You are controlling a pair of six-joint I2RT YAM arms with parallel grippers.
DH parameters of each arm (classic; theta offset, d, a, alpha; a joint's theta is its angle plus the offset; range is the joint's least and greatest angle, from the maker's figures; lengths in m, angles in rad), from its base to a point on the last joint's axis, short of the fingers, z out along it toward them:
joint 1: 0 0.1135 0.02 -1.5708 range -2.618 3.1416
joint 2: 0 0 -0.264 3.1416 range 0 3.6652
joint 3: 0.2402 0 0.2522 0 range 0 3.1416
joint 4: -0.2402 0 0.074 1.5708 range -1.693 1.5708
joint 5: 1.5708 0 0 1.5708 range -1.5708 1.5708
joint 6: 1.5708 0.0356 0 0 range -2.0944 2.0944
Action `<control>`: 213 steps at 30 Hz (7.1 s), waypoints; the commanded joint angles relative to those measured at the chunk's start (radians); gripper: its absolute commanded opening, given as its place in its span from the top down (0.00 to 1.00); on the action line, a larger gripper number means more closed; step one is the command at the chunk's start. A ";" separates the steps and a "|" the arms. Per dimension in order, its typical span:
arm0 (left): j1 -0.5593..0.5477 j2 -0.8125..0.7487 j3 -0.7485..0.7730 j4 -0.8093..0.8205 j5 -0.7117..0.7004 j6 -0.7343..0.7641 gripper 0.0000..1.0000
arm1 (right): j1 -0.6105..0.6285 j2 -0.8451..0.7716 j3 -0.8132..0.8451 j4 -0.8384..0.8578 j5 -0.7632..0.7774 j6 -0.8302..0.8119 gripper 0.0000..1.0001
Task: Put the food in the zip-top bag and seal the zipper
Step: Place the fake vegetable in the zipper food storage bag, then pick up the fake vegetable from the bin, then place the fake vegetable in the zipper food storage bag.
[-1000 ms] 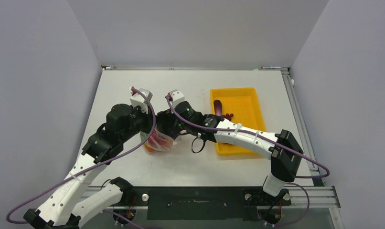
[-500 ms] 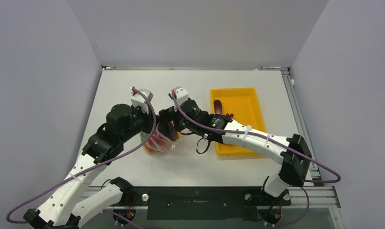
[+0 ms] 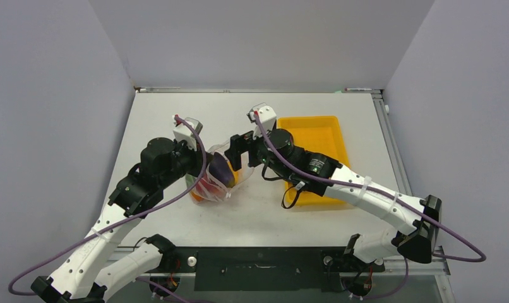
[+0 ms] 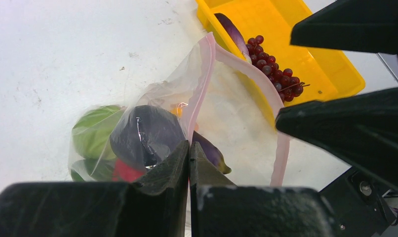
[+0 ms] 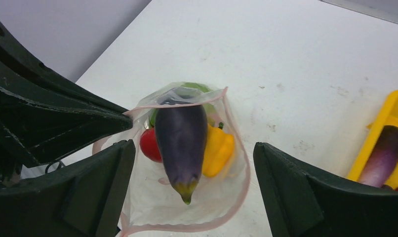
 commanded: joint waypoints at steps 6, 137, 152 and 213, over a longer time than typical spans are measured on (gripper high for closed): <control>-0.005 -0.006 -0.001 0.037 0.011 -0.012 1.00 | -0.066 -0.114 -0.034 -0.108 0.256 -0.057 0.11; -0.008 0.022 0.005 0.020 -0.008 -0.009 1.00 | -0.521 -0.234 -0.352 0.637 -0.390 0.201 0.92; -0.008 0.027 0.007 0.016 -0.009 -0.008 1.00 | -0.296 -0.185 -0.342 0.828 -0.432 0.063 0.87; -0.008 0.024 0.008 0.016 -0.010 -0.009 1.00 | 0.087 0.091 -0.599 1.237 0.011 0.086 0.76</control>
